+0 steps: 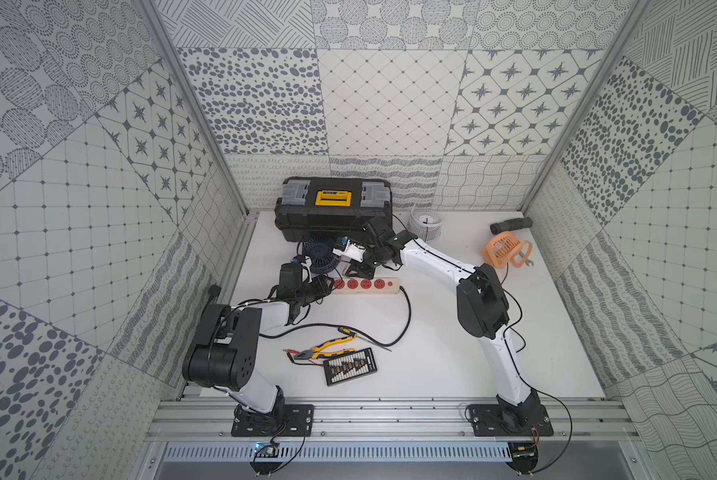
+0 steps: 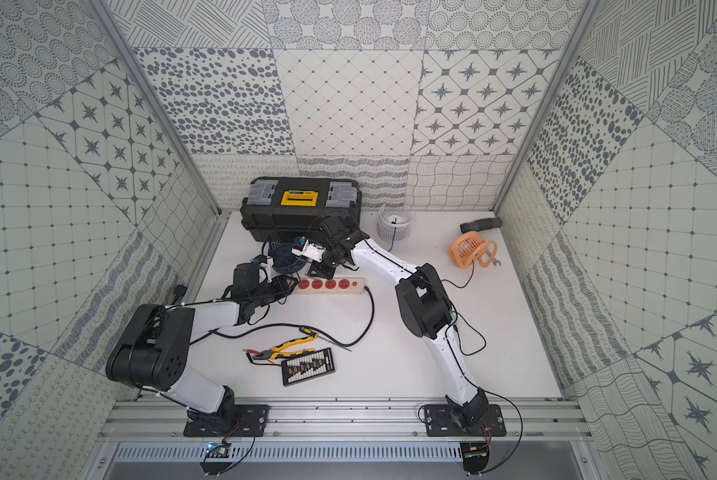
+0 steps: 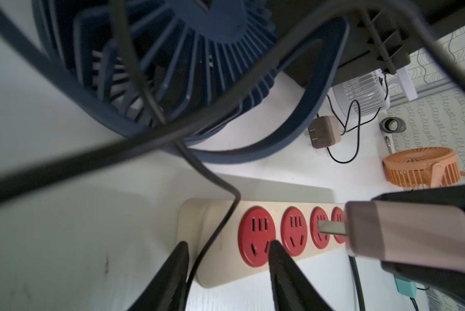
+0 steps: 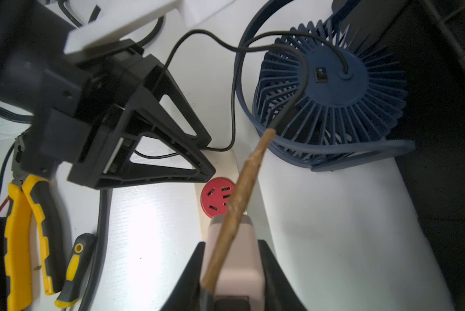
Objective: Plug the desk fan into the power strip
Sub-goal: Adjust the socket at the center of the board, then insert the plug into the socket.
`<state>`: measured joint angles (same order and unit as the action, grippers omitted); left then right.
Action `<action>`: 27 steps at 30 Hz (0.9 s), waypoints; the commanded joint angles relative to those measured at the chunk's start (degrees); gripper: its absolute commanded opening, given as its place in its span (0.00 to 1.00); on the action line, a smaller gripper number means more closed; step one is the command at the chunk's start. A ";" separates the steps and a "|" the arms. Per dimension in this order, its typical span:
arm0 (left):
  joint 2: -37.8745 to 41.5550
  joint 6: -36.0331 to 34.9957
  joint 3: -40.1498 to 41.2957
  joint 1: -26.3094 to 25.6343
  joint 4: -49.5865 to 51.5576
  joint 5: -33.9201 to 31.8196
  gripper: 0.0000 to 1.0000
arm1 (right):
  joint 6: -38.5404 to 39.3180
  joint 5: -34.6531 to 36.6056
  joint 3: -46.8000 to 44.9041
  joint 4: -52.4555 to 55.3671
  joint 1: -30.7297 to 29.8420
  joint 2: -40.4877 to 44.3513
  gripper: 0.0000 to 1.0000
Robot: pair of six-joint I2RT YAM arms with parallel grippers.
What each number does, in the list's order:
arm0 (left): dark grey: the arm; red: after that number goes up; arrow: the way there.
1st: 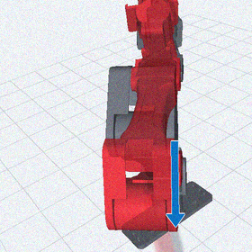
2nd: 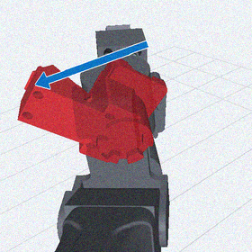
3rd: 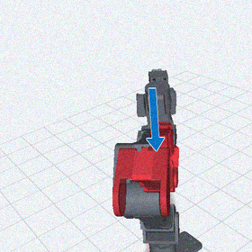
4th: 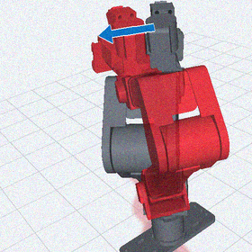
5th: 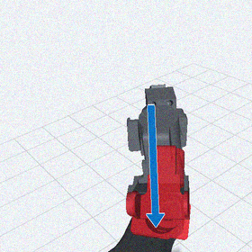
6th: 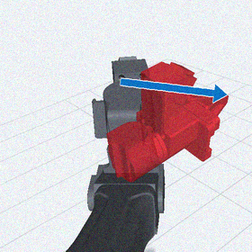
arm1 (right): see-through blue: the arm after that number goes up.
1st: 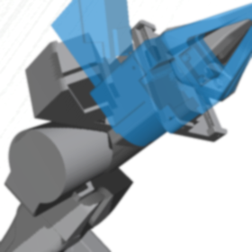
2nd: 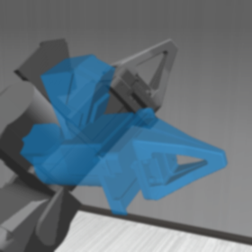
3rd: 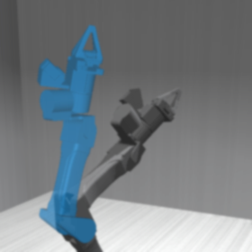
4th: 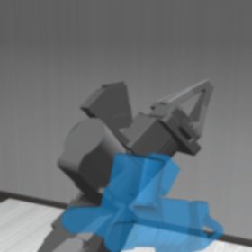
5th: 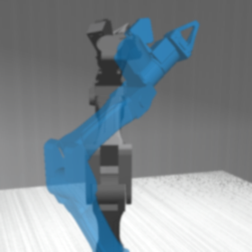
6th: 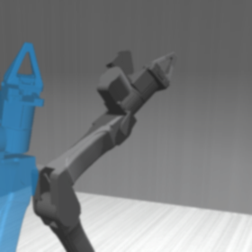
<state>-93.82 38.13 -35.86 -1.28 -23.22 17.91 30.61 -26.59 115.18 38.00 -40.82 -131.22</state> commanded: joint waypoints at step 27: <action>-9.62 -5.43 -10.96 1.47 8.36 4.72 0.36 | 7.25 1.62 14.70 7.05 -1.98 -10.41 0.07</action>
<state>-103.07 34.52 -45.98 -0.21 -16.88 20.38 36.29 -25.43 127.63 44.91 -42.68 -139.94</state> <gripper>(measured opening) 0.358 0.309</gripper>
